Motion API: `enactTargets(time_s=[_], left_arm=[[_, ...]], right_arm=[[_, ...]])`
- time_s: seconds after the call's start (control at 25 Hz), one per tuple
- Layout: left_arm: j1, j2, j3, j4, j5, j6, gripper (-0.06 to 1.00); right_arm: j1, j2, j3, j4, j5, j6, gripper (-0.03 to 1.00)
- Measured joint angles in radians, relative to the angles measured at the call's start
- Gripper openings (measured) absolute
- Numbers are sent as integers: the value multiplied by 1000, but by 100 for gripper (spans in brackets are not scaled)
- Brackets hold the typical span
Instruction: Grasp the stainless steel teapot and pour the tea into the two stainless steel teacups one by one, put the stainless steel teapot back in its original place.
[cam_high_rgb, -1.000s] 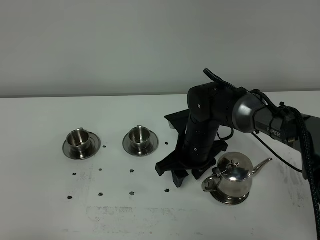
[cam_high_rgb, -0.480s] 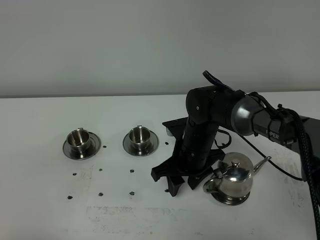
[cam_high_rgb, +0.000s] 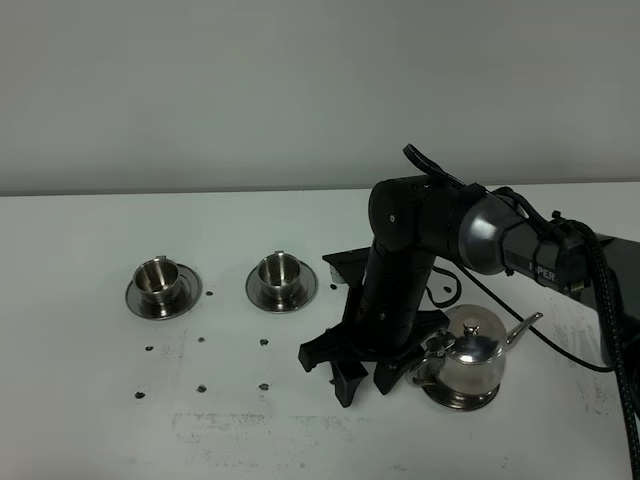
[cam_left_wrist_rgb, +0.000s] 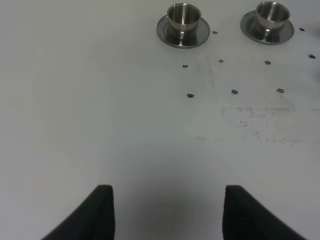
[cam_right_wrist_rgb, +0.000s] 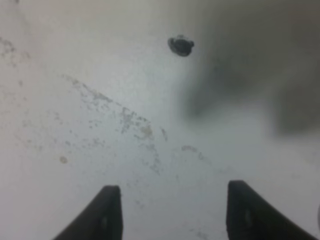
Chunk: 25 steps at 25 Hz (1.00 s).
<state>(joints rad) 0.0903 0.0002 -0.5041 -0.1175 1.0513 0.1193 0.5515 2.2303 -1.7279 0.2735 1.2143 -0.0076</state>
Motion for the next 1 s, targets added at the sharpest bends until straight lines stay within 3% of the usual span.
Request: enactTargets(time_s=[0.68, 1.0], left_arm=[[0, 0, 0, 0, 0, 0, 54], [0, 0, 0, 0, 0, 0, 54]], right_arm=[[49, -138, 72, 40, -29, 8, 48], [50, -155, 72, 41, -128, -15, 48]])
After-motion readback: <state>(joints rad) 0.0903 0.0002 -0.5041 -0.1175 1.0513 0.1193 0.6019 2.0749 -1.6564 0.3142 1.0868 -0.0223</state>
